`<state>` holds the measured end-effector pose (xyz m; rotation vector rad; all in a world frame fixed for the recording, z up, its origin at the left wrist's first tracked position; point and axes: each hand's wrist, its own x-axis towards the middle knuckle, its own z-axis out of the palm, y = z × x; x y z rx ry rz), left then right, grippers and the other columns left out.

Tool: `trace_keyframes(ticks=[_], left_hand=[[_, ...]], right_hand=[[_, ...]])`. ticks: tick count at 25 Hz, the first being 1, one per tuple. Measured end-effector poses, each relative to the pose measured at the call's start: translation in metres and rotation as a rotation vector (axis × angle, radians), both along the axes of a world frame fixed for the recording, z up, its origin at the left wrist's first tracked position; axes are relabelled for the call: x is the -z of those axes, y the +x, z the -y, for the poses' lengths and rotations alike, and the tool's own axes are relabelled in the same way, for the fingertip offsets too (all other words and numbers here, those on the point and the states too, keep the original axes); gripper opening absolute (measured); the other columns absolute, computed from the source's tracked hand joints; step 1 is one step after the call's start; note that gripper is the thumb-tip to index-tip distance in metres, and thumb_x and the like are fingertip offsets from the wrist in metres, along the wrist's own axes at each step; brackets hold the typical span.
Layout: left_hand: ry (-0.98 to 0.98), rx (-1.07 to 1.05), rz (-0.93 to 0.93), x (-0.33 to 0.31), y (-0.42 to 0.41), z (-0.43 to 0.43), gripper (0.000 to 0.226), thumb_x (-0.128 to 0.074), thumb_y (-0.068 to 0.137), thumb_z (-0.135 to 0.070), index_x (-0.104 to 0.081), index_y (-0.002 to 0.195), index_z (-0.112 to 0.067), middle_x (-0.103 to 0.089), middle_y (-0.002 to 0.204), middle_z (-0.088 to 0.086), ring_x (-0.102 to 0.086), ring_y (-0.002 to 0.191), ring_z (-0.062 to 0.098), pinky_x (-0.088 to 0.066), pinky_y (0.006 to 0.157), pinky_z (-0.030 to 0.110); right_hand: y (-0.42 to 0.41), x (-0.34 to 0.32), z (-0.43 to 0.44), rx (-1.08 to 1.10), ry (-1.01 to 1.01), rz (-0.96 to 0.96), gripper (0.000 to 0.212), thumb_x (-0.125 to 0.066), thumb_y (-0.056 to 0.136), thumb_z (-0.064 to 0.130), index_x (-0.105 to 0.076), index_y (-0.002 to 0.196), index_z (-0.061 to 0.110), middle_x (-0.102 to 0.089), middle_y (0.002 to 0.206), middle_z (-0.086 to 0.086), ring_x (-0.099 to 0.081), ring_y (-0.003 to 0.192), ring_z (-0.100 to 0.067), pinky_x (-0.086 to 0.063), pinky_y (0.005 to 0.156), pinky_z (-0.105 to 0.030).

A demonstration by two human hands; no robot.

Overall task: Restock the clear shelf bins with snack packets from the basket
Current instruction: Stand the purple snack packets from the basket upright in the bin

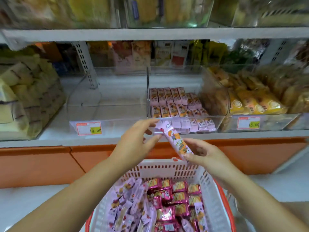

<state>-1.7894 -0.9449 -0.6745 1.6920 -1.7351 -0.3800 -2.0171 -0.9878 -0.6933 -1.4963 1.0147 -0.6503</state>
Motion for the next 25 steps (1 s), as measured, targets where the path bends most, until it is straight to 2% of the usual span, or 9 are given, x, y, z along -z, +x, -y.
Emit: trace_keyframes(ticks=[3,7,9,12,15,17,20,23,25], left_hand=[[-0.251,-0.076,0.241,-0.033,0.021,0.027,0.051,-0.061,0.089,-0.033,-0.046,0.138,-0.025,-0.052,0.131,-0.005,-0.05,0.117,0.013,-0.041,0.1,0.03],[-0.135,-0.07,0.389,-0.021,0.039,0.053,0.066,-0.047,0.093,-0.05,-0.026,0.15,-0.024,-0.028,0.156,-0.003,-0.03,0.14,0.017,-0.024,0.114,0.031],[-0.152,-0.04,0.463,-0.009,0.046,0.059,0.07,-0.034,0.09,-0.059,-0.028,0.15,-0.023,-0.031,0.155,-0.001,-0.038,0.137,0.021,-0.032,0.111,0.036],[-0.189,-0.026,0.563,-0.004,0.055,0.065,0.068,-0.032,0.09,-0.058,-0.035,0.147,-0.021,-0.039,0.151,0.002,-0.048,0.129,0.025,-0.041,0.103,0.04],[-0.199,-0.011,0.549,0.0,0.057,0.069,0.067,-0.032,0.091,-0.057,-0.029,0.149,-0.024,-0.038,0.152,0.0,-0.046,0.131,0.021,-0.04,0.104,0.038],[-0.191,-0.028,0.515,0.004,0.055,0.069,0.067,-0.032,0.091,-0.056,-0.025,0.15,-0.027,-0.038,0.151,-0.001,-0.047,0.13,0.02,-0.04,0.102,0.037],[-0.155,-0.023,0.491,0.003,0.052,0.067,0.068,-0.029,0.09,-0.058,-0.019,0.151,-0.03,-0.036,0.152,-0.003,-0.045,0.131,0.02,-0.039,0.103,0.036],[-0.111,-0.032,0.456,0.001,0.05,0.064,0.07,-0.024,0.087,-0.061,-0.014,0.151,-0.033,-0.03,0.155,-0.004,-0.038,0.136,0.019,-0.033,0.107,0.034],[-0.18,-0.042,0.494,0.001,0.049,0.055,0.065,-0.031,0.09,-0.054,-0.026,0.15,-0.028,-0.035,0.153,0.0,-0.039,0.135,0.022,-0.033,0.109,0.036]], right_hand=[[0.004,-0.051,0.043,0.169,-0.225,0.061,0.038,-0.068,0.085,0.004,-0.066,0.108,0.034,-0.072,0.102,0.009,-0.066,0.087,-0.006,-0.056,0.073,-0.026],[0.02,-0.073,0.106,0.318,-0.467,-0.386,0.036,-0.065,0.087,0.02,-0.063,0.122,0.028,-0.069,0.113,0.003,-0.064,0.092,-0.018,-0.048,0.075,-0.027],[0.027,-0.067,0.127,0.333,-0.463,-0.644,0.041,-0.061,0.089,0.032,-0.059,0.129,0.023,-0.067,0.118,-0.001,-0.064,0.099,-0.023,-0.047,0.078,-0.028],[0.035,-0.054,0.149,0.23,-0.313,-0.82,0.043,-0.061,0.087,0.032,-0.06,0.127,0.017,-0.066,0.12,-0.005,-0.063,0.101,-0.027,-0.051,0.086,-0.031],[0.041,-0.049,0.161,0.093,-0.236,-0.956,0.033,-0.067,0.085,0.029,-0.067,0.114,0.014,-0.068,0.103,-0.006,-0.061,0.086,-0.024,-0.049,0.075,-0.029],[0.043,-0.052,0.162,0.06,-0.216,-0.999,0.035,-0.067,0.086,0.033,-0.067,0.114,0.012,-0.067,0.097,-0.007,-0.059,0.081,-0.022,-0.045,0.072,-0.027],[0.041,-0.058,0.158,0.043,-0.182,-1.021,0.045,-0.066,0.088,0.036,-0.06,0.126,0.012,-0.064,0.115,-0.009,-0.053,0.083,-0.02,-0.041,0.075,-0.027],[0.04,-0.062,0.149,0.042,-0.168,-1.022,0.046,-0.065,0.089,0.038,-0.059,0.126,0.011,-0.063,0.103,-0.005,-0.057,0.085,-0.021,-0.045,0.076,-0.03],[0.042,-0.064,0.135,0.14,-0.348,-0.999,0.047,-0.063,0.089,0.04,-0.057,0.128,0.015,-0.064,0.11,-0.006,-0.061,0.096,-0.023,-0.051,0.083,-0.034]])
